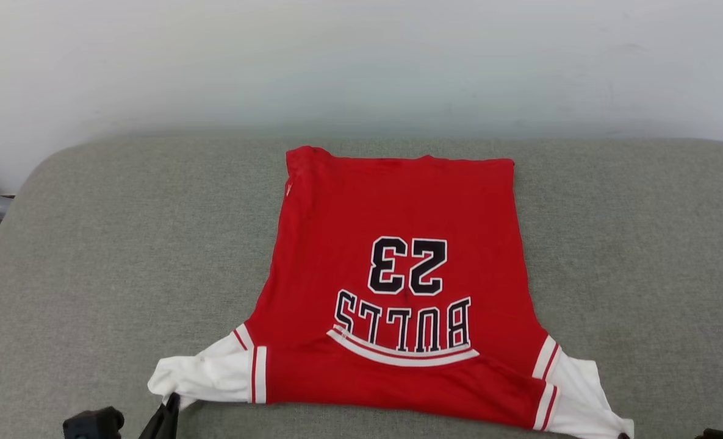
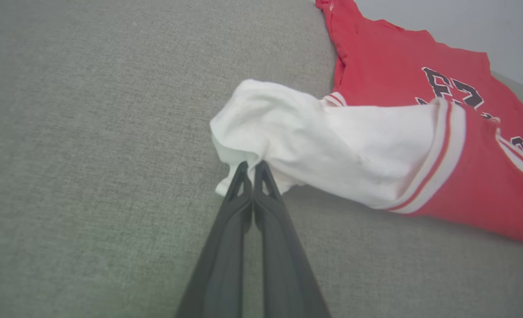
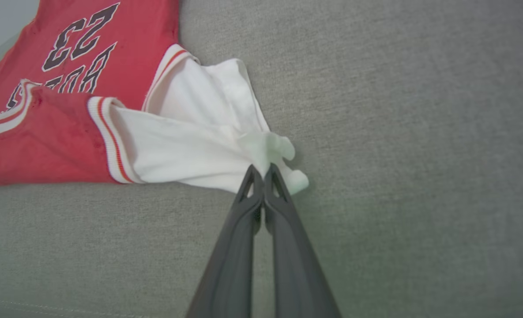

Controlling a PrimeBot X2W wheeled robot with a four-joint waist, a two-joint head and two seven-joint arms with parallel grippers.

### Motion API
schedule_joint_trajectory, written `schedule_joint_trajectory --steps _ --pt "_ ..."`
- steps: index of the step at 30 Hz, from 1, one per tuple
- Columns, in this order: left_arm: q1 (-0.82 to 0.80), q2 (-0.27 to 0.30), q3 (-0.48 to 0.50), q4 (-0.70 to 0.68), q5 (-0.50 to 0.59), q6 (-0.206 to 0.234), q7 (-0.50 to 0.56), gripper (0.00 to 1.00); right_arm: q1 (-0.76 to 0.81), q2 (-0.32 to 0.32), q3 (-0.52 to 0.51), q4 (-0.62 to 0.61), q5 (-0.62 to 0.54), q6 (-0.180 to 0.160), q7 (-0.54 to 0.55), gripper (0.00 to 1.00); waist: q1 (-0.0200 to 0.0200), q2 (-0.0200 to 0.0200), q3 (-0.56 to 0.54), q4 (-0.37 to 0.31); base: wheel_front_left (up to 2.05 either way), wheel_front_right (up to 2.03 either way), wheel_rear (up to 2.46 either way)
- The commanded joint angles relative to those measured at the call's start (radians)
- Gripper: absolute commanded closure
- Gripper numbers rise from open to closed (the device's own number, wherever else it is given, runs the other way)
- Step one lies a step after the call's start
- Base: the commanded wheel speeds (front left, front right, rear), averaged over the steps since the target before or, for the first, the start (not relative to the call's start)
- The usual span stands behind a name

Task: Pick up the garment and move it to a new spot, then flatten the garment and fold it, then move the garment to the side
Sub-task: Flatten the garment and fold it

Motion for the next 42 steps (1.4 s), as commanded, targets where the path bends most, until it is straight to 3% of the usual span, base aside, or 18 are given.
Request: schedule_joint_trajectory --steps 1,8,11,13,14,19,24,33,42 --pt "0.031 0.011 0.007 -0.024 -0.007 0.022 0.004 1.0 0.024 0.008 -0.012 -0.012 -0.011 -0.002 0.005 1.0 0.0004 -0.0001 -0.017 0.007 0.0 0.0 0.0" --pt "0.111 0.018 0.006 -0.138 0.0 0.082 0.015 1.0 0.073 0.034 -0.026 -0.022 -0.038 -0.002 0.009 1.0 0.0004 -0.0001 -0.027 0.024 0.0 0.0 0.0" --pt "0.099 0.008 -0.01 -0.169 0.012 0.084 0.014 1.0 0.056 0.038 -0.024 -0.021 -0.033 -0.002 -0.002 0.54 0.0004 -0.0001 -0.024 0.038 0.0 0.0 0.0" --pt "0.083 0.004 -0.015 -0.186 0.025 0.086 0.009 1.0 0.039 0.039 -0.022 -0.029 -0.024 -0.001 -0.013 0.06 0.0004 -0.0001 -0.017 0.047 0.0 0.0 0.0" --pt "0.077 0.0 -0.019 -0.192 0.032 0.087 0.006 1.0 0.031 0.038 -0.023 -0.032 -0.021 -0.001 -0.02 0.0 0.0004 -0.0001 -0.016 0.053 0.0 0.0 0.0" --pt "0.042 -0.022 -0.037 -0.226 0.063 0.085 -0.001 1.0 -0.02 0.015 -0.068 -0.056 -0.009 -0.001 -0.056 0.0 0.0004 -0.0001 0.009 0.089 0.0 0.0 0.0" --pt "-0.001 -0.038 -0.045 -0.263 0.091 0.083 -0.007 1.0 -0.175 -0.03 -0.134 -0.021 0.007 -0.001 -0.016 0.0 0.0004 -0.0001 0.066 0.122 0.0 0.0 0.0" --pt "-0.107 -0.082 -0.071 -0.318 0.147 0.058 -0.012 1.0 -0.548 -0.153 -0.132 0.145 0.026 -0.001 0.232 0.0 0.0004 -0.0001 0.202 0.206 0.0 0.0 0.0" --pt "-0.22 -0.155 -0.09 -0.343 0.201 0.001 -0.017 1.0 -0.893 -0.277 -0.105 0.283 -0.021 -0.001 0.485 0.0 0.0004 -0.0001 0.364 0.328 0.0 0.0 0.0"
